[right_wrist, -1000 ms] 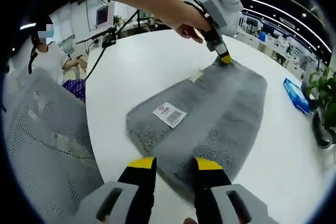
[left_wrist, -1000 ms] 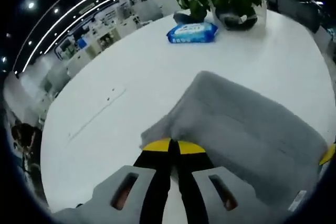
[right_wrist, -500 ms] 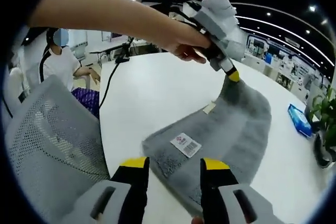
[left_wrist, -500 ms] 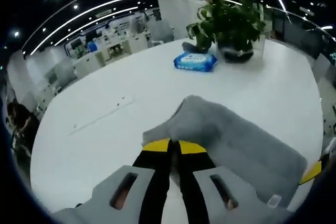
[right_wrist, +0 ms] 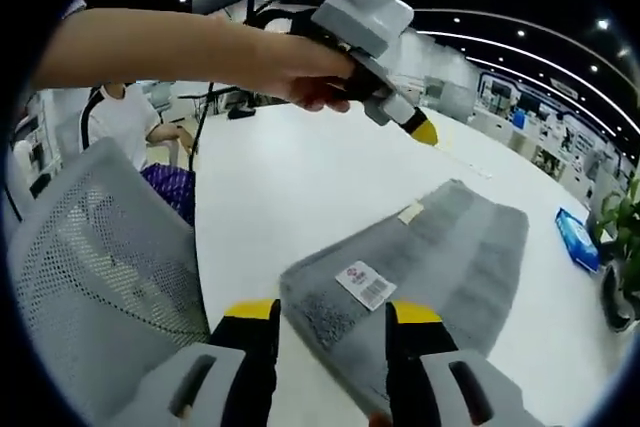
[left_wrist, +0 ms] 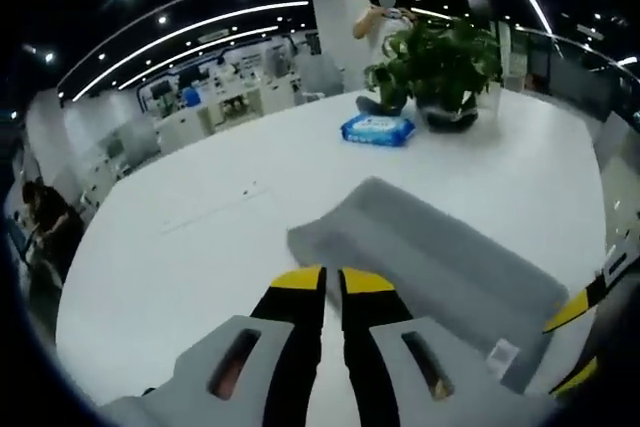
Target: Open the folded towel by lifting each exposed corner and separating the folded layers until the towel lies flat within the target outline without major curled edges
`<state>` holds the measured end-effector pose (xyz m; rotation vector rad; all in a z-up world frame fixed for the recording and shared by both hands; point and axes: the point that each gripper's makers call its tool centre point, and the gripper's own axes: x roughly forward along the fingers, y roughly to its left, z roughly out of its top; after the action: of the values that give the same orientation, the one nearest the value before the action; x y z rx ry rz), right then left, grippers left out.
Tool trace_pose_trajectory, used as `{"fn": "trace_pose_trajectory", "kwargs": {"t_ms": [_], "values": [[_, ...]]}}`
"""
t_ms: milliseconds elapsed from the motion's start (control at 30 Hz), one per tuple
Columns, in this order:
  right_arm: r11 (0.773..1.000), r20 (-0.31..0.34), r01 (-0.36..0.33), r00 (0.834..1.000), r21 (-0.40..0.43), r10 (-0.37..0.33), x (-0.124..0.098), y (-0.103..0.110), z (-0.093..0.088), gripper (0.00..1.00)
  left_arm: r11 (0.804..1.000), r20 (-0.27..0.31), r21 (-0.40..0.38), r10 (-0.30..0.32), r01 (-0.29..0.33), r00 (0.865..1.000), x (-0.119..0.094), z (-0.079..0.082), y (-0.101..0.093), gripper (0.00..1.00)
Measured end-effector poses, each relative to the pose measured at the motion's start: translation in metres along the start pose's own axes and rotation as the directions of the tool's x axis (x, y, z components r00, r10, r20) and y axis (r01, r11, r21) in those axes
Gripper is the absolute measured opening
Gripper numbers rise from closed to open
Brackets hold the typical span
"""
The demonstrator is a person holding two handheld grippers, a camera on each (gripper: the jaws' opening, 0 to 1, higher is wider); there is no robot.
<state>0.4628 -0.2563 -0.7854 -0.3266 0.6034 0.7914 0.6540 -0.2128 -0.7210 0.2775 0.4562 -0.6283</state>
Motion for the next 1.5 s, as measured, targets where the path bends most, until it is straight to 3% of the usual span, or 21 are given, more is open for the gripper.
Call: {"fn": "trace_pose_trajectory", "kwargs": {"t_ms": [267, 433, 667, 833, 1267, 1500], "values": [[1.000, 0.013, -0.013, 1.000, -0.027, 0.013, 0.006, 0.006, 0.007, 0.43, 0.993, 0.070, -0.115, 0.040, -0.032, 0.997, -0.036, -0.020, -0.009, 0.05], [0.998, -0.002, -0.031, 1.000, -0.060, 0.031, 0.014, 0.014, 0.006, 0.42, 0.990, 0.080, -0.131, 0.055, -0.044, 0.995, -0.055, -0.037, -0.021, 0.05], [0.994, -0.027, -0.043, 0.999, -0.102, 0.040, 0.022, 0.019, 0.004, 0.37, 0.981, 0.089, -0.192, 0.051, -0.034, 0.995, -0.064, -0.057, -0.032, 0.05], [0.992, -0.053, -0.046, 0.998, -0.119, 0.040, 0.031, 0.018, -0.001, 0.32, 0.986, 0.091, -0.164, 0.050, -0.034, 0.995, -0.064, -0.065, -0.036, 0.05], [0.981, -0.097, -0.039, 0.995, -0.191, 0.021, 0.051, 0.023, -0.011, 0.32, 0.978, 0.050, -0.204, 0.044, -0.033, 0.998, -0.064, -0.075, -0.038, 0.05], [0.971, -0.114, -0.022, 0.994, -0.239, -0.005, 0.054, 0.018, -0.014, 0.25, 0.977, 0.040, -0.214, 0.032, -0.022, 0.999, -0.063, -0.077, -0.041, 0.05]]}}
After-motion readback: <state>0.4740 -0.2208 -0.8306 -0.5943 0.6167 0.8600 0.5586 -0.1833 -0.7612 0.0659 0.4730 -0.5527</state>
